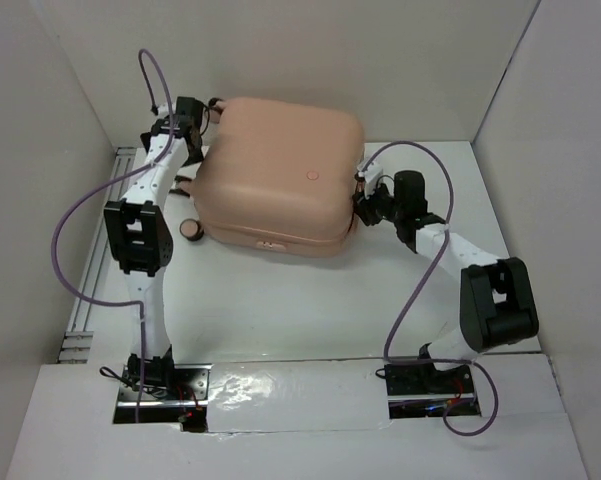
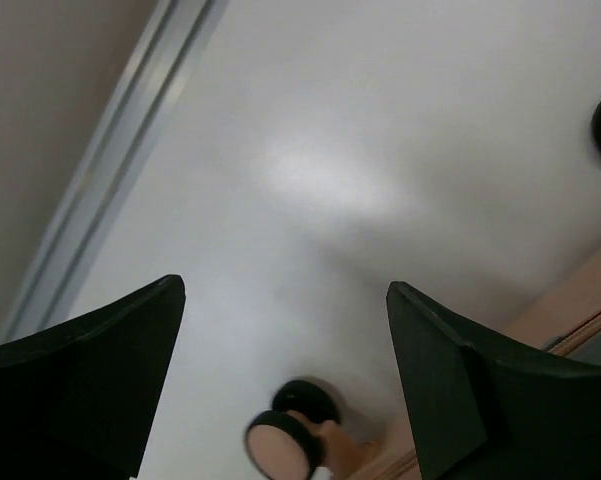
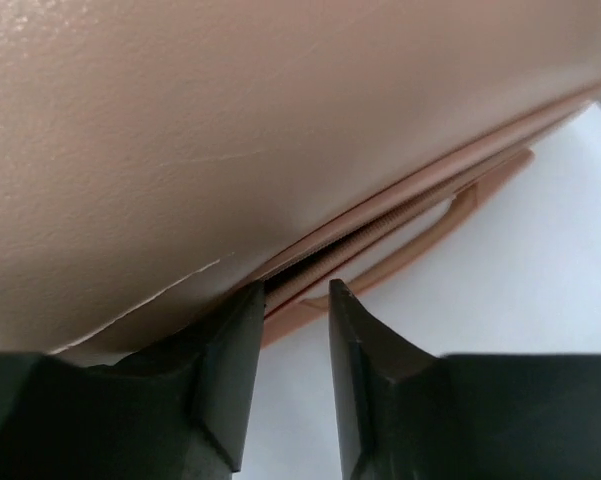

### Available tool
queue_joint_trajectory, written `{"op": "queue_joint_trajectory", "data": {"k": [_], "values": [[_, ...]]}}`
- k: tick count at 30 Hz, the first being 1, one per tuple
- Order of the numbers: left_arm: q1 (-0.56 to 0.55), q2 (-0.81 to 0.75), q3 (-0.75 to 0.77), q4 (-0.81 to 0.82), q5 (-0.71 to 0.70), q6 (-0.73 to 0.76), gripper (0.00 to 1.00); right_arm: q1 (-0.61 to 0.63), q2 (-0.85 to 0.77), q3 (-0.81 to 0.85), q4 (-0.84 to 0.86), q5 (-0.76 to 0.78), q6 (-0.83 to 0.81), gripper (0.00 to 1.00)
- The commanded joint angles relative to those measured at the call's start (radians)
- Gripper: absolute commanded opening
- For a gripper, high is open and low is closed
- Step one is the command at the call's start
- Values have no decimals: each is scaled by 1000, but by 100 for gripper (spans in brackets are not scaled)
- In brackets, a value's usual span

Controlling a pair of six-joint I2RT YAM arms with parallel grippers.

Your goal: Pack the luggage

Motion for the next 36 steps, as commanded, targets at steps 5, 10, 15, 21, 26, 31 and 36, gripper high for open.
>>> {"op": "queue_joint_trajectory", "data": {"k": [5, 10, 15, 21, 26, 31, 36], "values": [[-101, 2, 223, 98, 405, -95, 99, 197, -130, -15, 104, 302, 431, 55], [-4, -146, 118, 124, 389, -121, 99, 78, -209, -47, 104, 303, 587, 60], [62, -190, 132, 8, 336, -136, 99, 68, -287, -23, -40, 368, 610, 63], [137, -302, -45, -65, 400, -261, 99, 68, -405, -73, -91, 445, 650, 69], [137, -333, -111, -28, 437, -353, 99, 91, -459, -150, -115, 456, 679, 72], [90, -258, -46, -8, 461, -420, 99, 154, -534, -254, -120, 444, 659, 83], [90, -178, -46, -8, 497, -442, 99, 215, -592, -306, -143, 511, 659, 90]]}}
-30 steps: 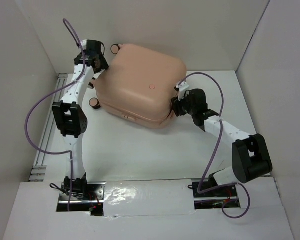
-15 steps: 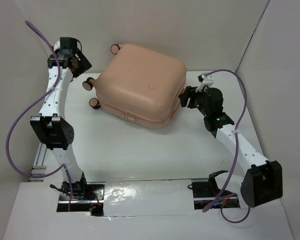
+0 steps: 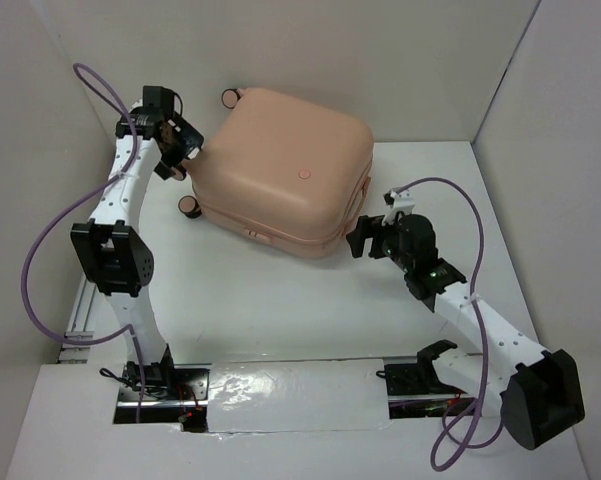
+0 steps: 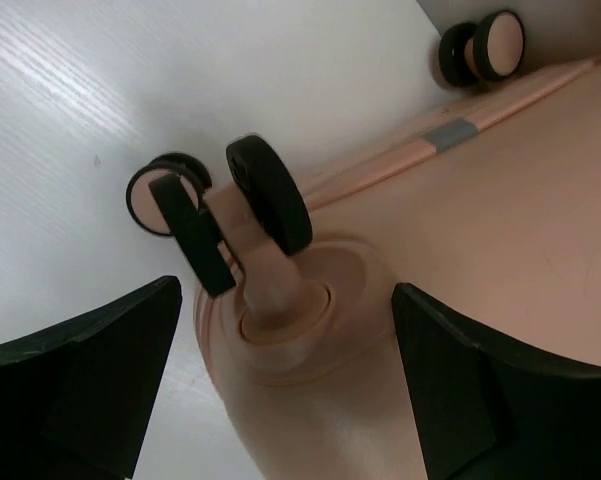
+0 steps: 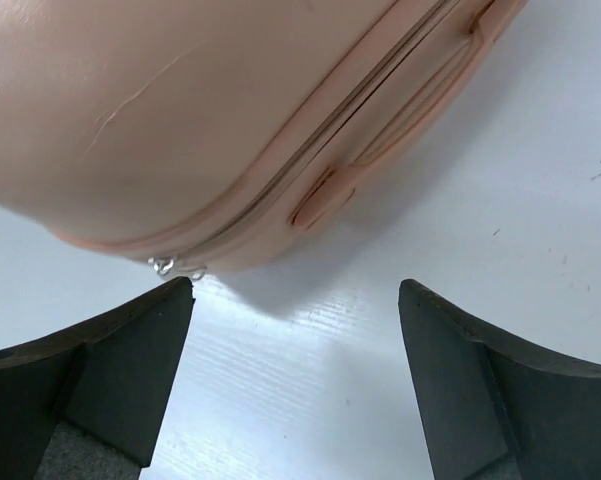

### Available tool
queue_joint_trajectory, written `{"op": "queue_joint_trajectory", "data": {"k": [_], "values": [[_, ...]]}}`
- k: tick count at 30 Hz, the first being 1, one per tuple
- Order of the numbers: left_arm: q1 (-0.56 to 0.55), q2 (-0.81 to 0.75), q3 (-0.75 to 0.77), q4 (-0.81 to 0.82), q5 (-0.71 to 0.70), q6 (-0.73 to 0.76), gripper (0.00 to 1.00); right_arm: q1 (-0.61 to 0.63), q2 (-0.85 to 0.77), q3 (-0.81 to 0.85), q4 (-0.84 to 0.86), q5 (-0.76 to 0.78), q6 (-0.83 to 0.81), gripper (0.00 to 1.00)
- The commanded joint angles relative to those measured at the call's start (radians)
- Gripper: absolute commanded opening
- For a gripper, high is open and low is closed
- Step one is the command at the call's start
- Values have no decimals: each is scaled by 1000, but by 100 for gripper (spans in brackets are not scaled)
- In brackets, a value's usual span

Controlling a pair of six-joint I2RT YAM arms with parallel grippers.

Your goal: Pack the luggage

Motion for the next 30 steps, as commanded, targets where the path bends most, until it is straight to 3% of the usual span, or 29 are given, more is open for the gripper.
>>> {"op": "queue_joint_trajectory", "data": {"k": [1, 9, 13, 17, 18, 30], "values": [[8, 45, -6, 8, 37, -51, 99, 42, -82, -17, -2, 68, -3, 90], [8, 45, -102, 40, 26, -137, 99, 117, -42, -8, -2, 126, -25, 90], [8, 84, -81, 79, 70, -149, 87, 168, -18, 1, 9, 131, -52, 90], [-13, 113, -81, 106, 96, -128, 30, 234, 25, 19, 9, 149, -65, 89], [-13, 113, -92, 117, 96, -127, 0, 243, 38, 19, 9, 149, -54, 89], [-34, -24, -294, 171, -2, -107, 0, 398, 229, 29, 248, 399, 98, 64]]}}
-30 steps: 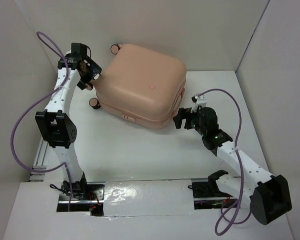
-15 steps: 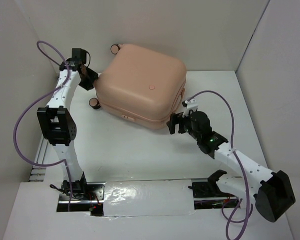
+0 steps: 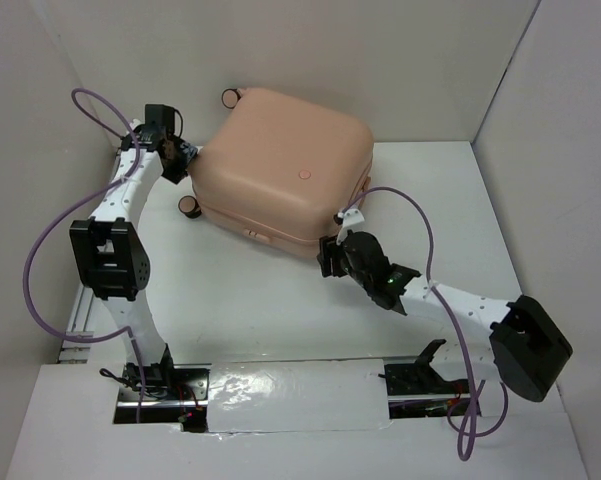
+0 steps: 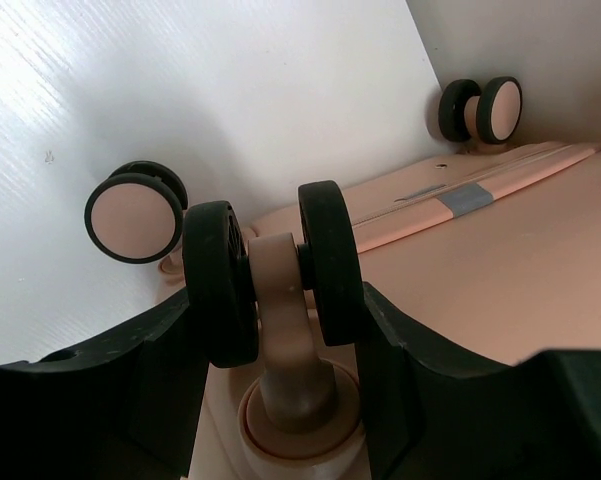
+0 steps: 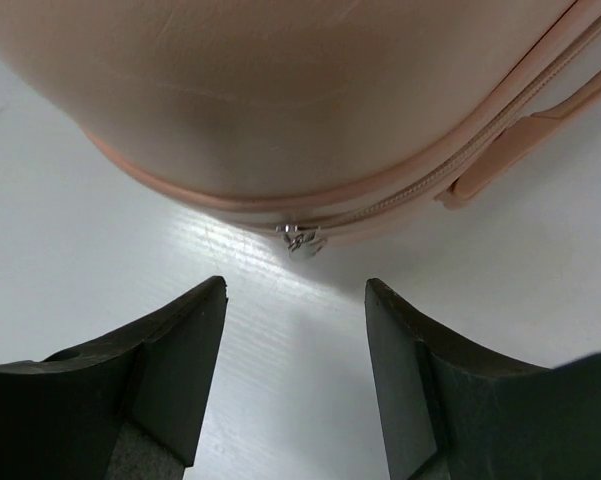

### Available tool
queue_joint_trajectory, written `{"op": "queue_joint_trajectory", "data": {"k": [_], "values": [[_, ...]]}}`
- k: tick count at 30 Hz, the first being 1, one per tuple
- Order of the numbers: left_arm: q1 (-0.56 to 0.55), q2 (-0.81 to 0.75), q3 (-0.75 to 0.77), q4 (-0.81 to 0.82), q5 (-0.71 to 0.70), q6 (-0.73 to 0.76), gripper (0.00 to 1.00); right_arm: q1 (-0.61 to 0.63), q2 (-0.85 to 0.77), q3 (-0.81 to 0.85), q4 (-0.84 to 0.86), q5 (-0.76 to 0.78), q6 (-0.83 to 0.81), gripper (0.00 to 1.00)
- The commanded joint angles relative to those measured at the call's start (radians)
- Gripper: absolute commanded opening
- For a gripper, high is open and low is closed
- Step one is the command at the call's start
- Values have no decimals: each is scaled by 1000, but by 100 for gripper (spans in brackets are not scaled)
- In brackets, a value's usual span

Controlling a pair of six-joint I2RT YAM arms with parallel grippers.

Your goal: Pack the luggage

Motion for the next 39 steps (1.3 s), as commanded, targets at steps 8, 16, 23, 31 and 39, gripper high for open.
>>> {"op": "queue_joint_trajectory", "data": {"k": [8, 16, 23, 31, 39], "values": [[-50, -31, -70, -62, -2, 114, 0, 37, 120, 70, 236, 244, 77, 46], [-50, -49, -89, -62, -13, 123, 0, -3, 156, 112, 247, 262, 110, 0], [-31, -60, -98, -62, -33, 142, 0, -24, 76, 103, 71, 466, 218, 0], [9, -69, -116, -62, -51, 151, 0, -199, 42, 121, -128, 589, 236, 0], [9, -49, -98, -62, -40, 160, 0, -377, 94, 146, 79, 302, 23, 0]]}}
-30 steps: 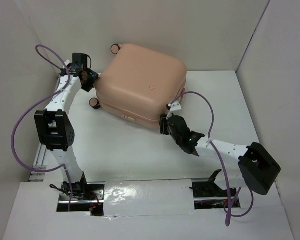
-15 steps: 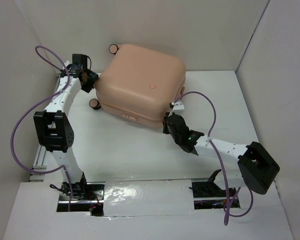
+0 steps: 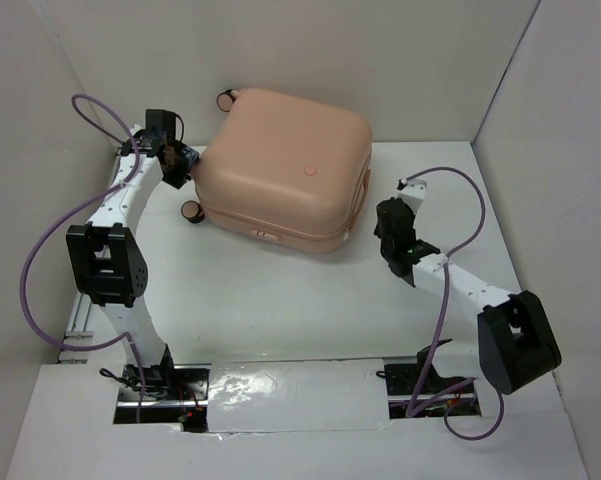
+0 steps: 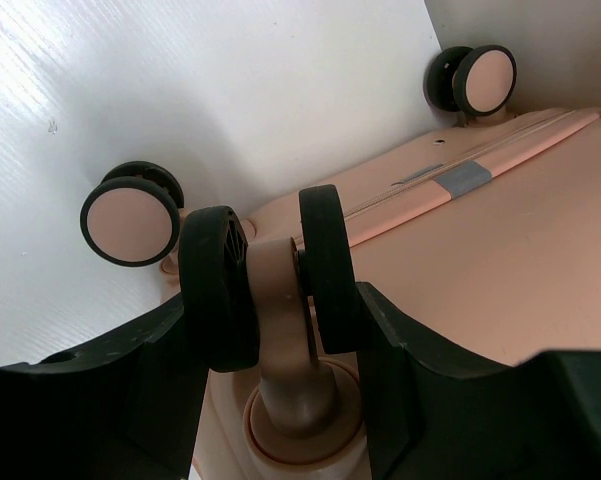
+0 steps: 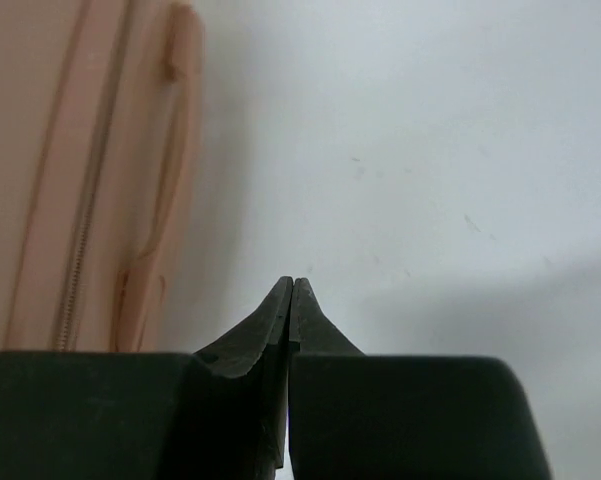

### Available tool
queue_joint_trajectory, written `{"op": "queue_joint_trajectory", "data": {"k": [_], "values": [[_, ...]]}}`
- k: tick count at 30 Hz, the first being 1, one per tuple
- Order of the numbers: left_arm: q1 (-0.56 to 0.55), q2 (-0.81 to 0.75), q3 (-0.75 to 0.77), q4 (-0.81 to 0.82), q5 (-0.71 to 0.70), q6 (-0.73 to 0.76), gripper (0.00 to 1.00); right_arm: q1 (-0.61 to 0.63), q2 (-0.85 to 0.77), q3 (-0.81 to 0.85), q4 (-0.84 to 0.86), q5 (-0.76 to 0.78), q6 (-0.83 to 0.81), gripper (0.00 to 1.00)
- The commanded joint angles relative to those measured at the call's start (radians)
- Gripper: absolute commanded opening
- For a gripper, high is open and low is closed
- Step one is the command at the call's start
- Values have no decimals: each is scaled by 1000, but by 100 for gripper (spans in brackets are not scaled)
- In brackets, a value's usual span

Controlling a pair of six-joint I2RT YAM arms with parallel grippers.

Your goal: Pack the luggage

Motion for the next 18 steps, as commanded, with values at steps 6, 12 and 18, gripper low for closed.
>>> {"op": "queue_joint_trajectory", "data": {"k": [6, 12, 18], "values": [[11, 30, -3, -79, -32, 224, 0, -58, -145, -28, 100, -608, -276, 37], [11, 21, -3, -59, -42, 273, 0, -58, -246, -90, 34, -818, -340, 58], [11, 30, -14, -38, -60, 331, 0, -58, -125, -39, 11, -912, -435, 61]]}}
